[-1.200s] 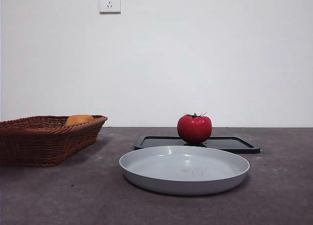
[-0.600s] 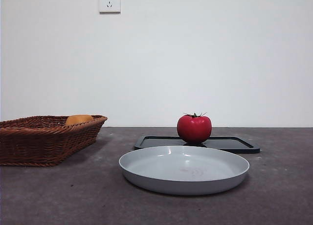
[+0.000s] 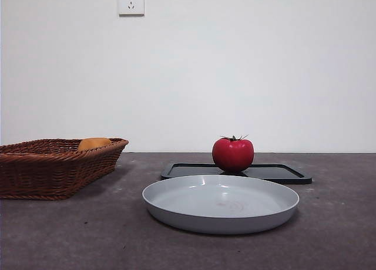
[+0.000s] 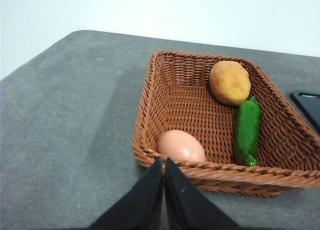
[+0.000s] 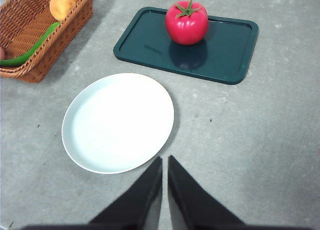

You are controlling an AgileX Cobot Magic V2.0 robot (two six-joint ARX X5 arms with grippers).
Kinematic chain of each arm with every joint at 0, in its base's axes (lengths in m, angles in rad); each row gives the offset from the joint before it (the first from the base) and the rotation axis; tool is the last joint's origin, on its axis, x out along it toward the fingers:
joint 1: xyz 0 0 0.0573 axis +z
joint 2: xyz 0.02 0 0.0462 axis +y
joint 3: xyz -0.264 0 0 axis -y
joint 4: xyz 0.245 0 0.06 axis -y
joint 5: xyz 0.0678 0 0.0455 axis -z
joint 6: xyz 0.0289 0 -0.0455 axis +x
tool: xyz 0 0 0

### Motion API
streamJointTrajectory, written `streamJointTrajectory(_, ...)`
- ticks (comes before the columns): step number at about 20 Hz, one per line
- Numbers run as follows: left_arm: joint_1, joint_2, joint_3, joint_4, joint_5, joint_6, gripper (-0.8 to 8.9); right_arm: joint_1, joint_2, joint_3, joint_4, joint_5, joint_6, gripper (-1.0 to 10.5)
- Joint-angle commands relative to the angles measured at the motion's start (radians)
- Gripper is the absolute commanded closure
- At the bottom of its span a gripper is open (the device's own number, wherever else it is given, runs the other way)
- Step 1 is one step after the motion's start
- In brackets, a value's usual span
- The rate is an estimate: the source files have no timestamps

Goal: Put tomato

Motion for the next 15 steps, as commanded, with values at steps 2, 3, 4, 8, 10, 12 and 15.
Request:
streamJointTrajectory(2, 0.002, -0.001, -0.021, -0.007, 0.005, 0.027, 8.07, 0.011, 0.005, 0.008, 0.01, 0.004, 0.01, 9.4)
streamJointTrajectory(3, 0.002, -0.001, -0.021, -0.007, 0.005, 0.027, 8.07, 0.011, 0.005, 0.008, 0.01, 0.004, 0.01, 9.4)
streamJointTrajectory(4, 0.002, -0.001, -0.021, -0.007, 0.005, 0.027, 8.07, 0.011, 0.005, 0.008, 0.01, 0.004, 0.01, 9.4)
streamJointTrajectory(8, 0.002, -0.001, -0.021, -0.007, 0.005, 0.027, 8.07, 0.011, 0.005, 0.008, 0.01, 0.004, 0.01, 9.4)
streamJointTrajectory(10, 0.002, -0.001, -0.021, -0.007, 0.005, 0.027, 8.07, 0.011, 0.005, 0.008, 0.01, 0.004, 0.01, 9.4)
streamJointTrajectory(12, 0.002, -0.001, -0.021, -0.007, 0.005, 0.027, 8.07, 0.011, 0.005, 0.008, 0.01, 0.004, 0.01, 9.4)
streamJointTrajectory(15, 0.002, -0.001, -0.021, -0.007, 0.005, 0.027, 8.07, 0.002, 0.003, 0.008, 0.009, 0.012, -0.007, 9.4)
